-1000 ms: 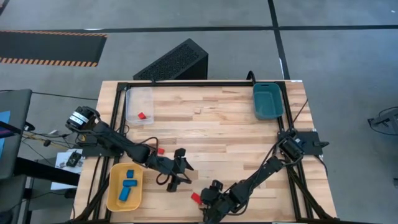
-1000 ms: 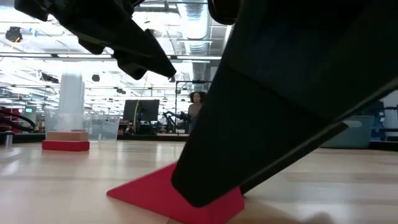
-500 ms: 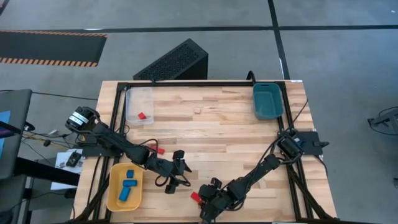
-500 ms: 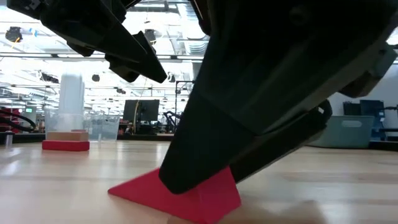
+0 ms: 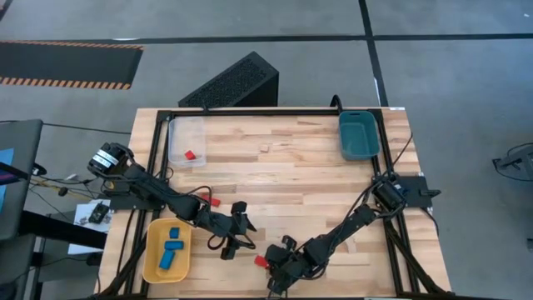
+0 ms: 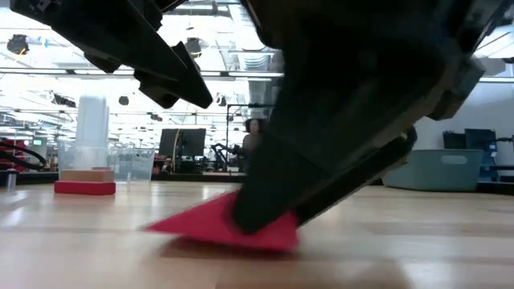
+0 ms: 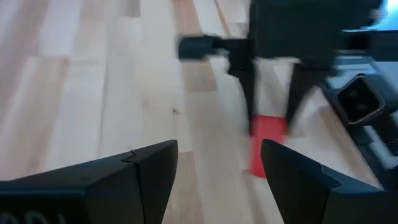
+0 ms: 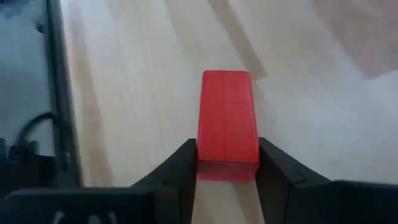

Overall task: Sort & place blocks by color
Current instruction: Put the bottom red block into the transparent bin

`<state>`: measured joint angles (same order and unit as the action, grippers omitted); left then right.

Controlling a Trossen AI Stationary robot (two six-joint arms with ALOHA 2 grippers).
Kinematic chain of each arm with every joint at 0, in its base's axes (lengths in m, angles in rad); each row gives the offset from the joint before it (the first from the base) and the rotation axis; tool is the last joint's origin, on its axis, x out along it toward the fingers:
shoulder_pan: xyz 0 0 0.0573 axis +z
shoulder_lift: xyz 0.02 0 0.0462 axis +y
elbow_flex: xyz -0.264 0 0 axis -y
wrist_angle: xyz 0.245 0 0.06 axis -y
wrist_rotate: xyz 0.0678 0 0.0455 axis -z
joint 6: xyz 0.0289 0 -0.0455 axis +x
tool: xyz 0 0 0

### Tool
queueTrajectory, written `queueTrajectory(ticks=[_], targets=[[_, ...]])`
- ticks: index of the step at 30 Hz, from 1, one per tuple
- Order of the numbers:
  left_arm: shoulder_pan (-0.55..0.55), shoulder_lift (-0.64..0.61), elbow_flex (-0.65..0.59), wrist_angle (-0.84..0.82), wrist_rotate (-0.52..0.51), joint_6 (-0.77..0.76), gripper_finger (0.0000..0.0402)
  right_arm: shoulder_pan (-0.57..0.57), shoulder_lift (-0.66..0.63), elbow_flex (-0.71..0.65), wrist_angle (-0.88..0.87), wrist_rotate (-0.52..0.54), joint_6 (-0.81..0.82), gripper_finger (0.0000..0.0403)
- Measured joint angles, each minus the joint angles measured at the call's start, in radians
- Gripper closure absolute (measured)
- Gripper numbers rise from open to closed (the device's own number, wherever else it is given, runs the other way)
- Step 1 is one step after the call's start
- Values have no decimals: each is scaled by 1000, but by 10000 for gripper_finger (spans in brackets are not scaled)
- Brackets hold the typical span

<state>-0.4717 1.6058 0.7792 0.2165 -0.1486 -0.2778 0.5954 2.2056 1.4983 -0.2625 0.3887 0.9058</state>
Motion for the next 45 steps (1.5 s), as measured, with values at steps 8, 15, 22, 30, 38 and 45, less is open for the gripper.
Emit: queueTrajectory(ticks=[8, 15, 22, 30, 38, 45], targets=[[33, -29, -1, 22, 197, -191, 181, -13, -141, 1, -210, 92, -32, 263], [123, -83, 0, 33, 170, -444, 181, -11, -226, 1, -318, 133, -169, 262], [231, -90, 0, 56, 400, -787, 182, -18, -277, 39, -331, 204, -298, 263], [251, -90, -1, 201, 474, -883, 182, -55, -277, 94, -345, 247, -365, 260], [264, -87, -2, 203, 451, -882, 277, -58, -279, 95, -342, 272, -366, 257], [296, -87, -2, 190, 487, -855, 382, -53, -278, 94, -353, 299, -365, 256]])
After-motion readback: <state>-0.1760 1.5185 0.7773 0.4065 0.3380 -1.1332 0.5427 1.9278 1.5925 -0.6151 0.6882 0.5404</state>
